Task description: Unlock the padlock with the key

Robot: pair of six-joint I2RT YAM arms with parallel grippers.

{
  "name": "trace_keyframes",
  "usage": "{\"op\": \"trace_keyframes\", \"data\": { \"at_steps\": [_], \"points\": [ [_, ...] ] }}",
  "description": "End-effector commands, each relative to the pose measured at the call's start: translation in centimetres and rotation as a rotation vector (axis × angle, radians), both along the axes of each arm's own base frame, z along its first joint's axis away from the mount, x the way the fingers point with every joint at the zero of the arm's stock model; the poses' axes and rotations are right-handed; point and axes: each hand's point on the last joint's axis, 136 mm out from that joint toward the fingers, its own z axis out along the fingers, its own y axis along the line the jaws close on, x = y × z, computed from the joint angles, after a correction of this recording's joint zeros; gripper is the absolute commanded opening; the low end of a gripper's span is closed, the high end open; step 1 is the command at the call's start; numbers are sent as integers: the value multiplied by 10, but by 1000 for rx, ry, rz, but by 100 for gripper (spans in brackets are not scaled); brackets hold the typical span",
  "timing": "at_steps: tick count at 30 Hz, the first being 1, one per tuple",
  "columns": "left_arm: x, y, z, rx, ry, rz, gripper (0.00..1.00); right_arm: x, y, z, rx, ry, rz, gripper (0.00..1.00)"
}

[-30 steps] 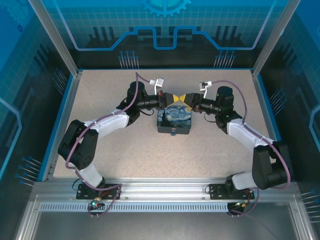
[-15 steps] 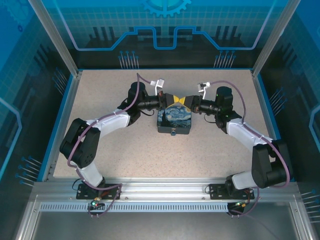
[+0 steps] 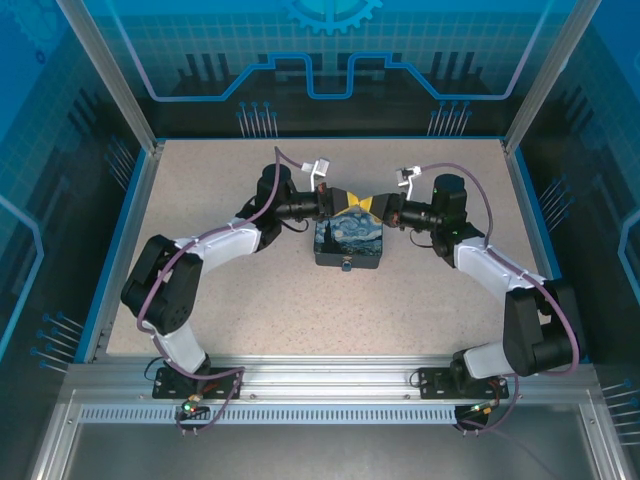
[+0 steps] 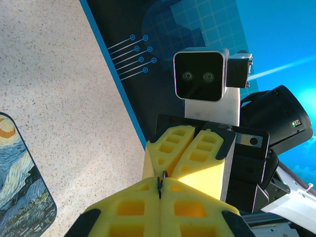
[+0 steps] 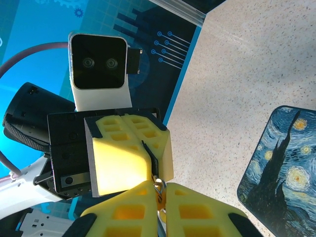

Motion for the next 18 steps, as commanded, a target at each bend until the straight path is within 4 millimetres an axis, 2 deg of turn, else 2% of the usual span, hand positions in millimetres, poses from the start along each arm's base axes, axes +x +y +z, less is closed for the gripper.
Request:
{"op": "trace_keyframes", "data": {
  "at_steps": [1, 18],
  "points": [
    [5, 2, 4, -12, -17, -3, 0, -6, -5, 2, 1, -17, 17, 0],
    [7, 0, 7, -17, -17, -14, 0, -6, -9, 3, 2, -22, 12, 1]
  ]
}}
